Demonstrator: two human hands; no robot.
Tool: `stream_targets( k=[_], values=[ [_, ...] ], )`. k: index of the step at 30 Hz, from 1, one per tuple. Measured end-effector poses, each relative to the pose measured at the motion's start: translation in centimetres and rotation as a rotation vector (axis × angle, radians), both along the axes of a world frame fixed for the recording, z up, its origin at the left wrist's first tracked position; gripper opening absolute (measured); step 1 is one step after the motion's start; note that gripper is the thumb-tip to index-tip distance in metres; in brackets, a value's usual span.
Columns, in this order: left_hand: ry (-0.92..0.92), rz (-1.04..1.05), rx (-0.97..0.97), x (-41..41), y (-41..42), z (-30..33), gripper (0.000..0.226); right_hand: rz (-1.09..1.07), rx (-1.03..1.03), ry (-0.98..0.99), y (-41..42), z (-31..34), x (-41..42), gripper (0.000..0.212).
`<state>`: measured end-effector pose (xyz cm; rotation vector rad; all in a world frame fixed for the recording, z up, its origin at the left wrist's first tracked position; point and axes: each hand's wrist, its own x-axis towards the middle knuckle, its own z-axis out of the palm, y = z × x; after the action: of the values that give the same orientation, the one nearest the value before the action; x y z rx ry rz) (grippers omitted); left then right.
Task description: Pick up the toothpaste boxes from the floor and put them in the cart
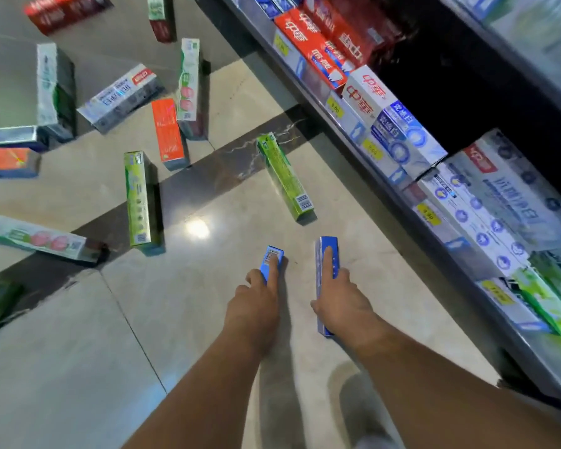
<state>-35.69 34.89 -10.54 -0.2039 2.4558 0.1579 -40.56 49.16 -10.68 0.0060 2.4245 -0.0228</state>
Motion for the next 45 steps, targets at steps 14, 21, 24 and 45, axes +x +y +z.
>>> stream_targets(
  k=[14,21,24,45],
  values=[
    [0.016,0.188,-0.008,-0.9,-3.5,18.7,0.094,0.162,0.031,0.0,-1.4,19.2,-1.0,0.098],
    [0.099,0.171,0.016,-3.0,-5.7,42.6,0.088,0.267,-0.001,0.05,-2.6,43.7,-2.0,0.093],
    [0.142,0.136,0.025,-2.8,-6.4,53.6,0.086,0.246,0.0,0.065,-2.8,54.8,-1.5,0.093],
    [0.342,-0.64,0.16,1.9,6.4,91.6,0.079,-0.411,0.048,0.328,8.2,92.4,15.5,0.083]
  ],
)
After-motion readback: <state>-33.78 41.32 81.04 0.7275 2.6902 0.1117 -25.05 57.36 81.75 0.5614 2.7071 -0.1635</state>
